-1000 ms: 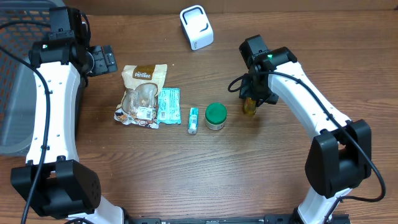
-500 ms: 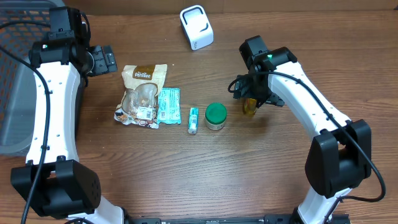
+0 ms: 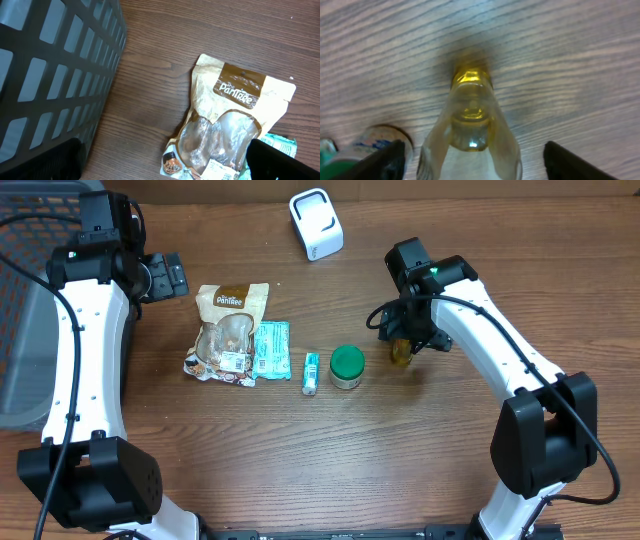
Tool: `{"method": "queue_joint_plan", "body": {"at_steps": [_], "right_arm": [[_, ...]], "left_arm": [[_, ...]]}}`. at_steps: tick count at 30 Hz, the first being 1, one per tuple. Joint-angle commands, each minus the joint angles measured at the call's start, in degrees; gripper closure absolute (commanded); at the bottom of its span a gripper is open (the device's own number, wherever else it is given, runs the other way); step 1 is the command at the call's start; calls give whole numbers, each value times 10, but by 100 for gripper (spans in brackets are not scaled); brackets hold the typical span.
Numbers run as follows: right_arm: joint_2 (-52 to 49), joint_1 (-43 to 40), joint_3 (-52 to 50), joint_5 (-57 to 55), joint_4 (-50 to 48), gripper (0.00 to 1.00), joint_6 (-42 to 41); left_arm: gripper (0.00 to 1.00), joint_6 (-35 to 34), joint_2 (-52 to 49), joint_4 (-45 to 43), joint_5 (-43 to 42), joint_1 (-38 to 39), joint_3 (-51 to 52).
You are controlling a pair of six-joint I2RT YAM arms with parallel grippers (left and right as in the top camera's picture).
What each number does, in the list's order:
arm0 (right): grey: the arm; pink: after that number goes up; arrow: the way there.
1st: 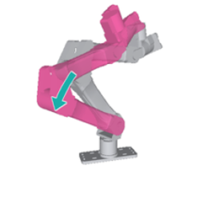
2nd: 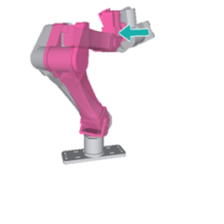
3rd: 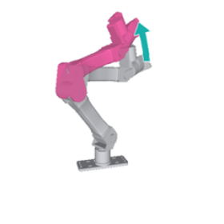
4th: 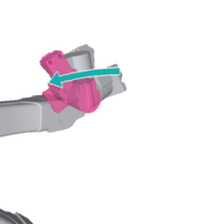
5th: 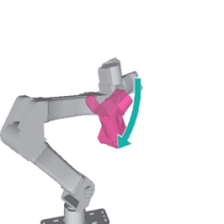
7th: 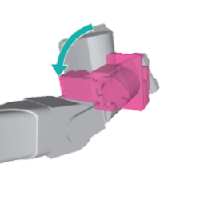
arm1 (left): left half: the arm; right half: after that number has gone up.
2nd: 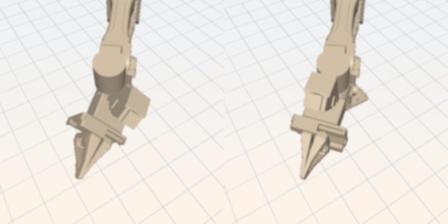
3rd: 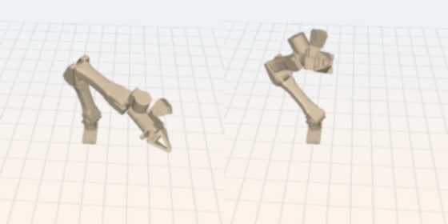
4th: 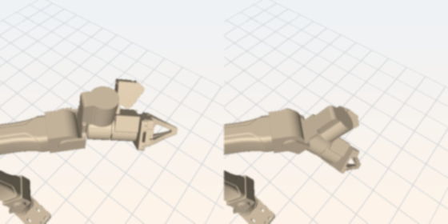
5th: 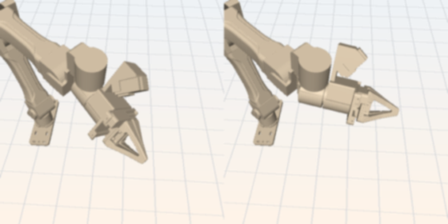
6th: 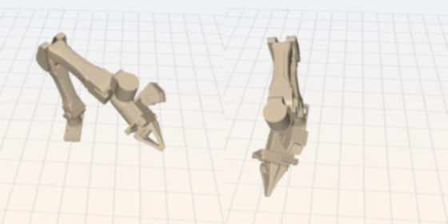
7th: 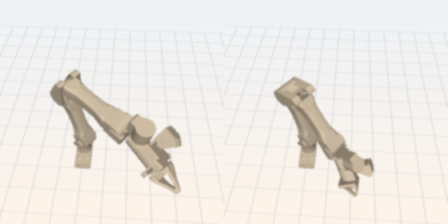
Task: Scan the item barcode
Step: 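Lift the yellow bottle slightly and shift it right with the right gripper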
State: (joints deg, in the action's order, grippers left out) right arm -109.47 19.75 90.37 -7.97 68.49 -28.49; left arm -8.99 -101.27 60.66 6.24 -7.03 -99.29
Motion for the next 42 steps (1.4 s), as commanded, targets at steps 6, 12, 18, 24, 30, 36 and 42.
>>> {"method": "queue_joint_plan", "body": {"at_steps": [6, 12, 18, 24, 30, 36, 42], "right_arm": [[0, -3, 11, 3, 6, 35, -2], [0, -3, 11, 3, 2, 44, -2], [0, -3, 11, 3, 0, 57, -2], [0, -3, 11, 3, -2, 60, -2], [0, -3, 11, 5, -2, 60, -2], [2, -3, 14, 10, -2, 75, -2], [42, -8, 35, 76, 0, 79, 34]], "left_arm": [[0, 2, 1, 0, 8, -5, -9], [0, 2, 1, 0, 8, -5, -9], [0, 2, 1, 0, 8, -5, -9], [0, 2, 1, 0, 8, -5, -9], [0, 2, 1, 0, 8, -5, -9], [0, 2, 1, 0, 8, -5, -9], [1, 2, 1, 0, 8, -5, -9]]}}
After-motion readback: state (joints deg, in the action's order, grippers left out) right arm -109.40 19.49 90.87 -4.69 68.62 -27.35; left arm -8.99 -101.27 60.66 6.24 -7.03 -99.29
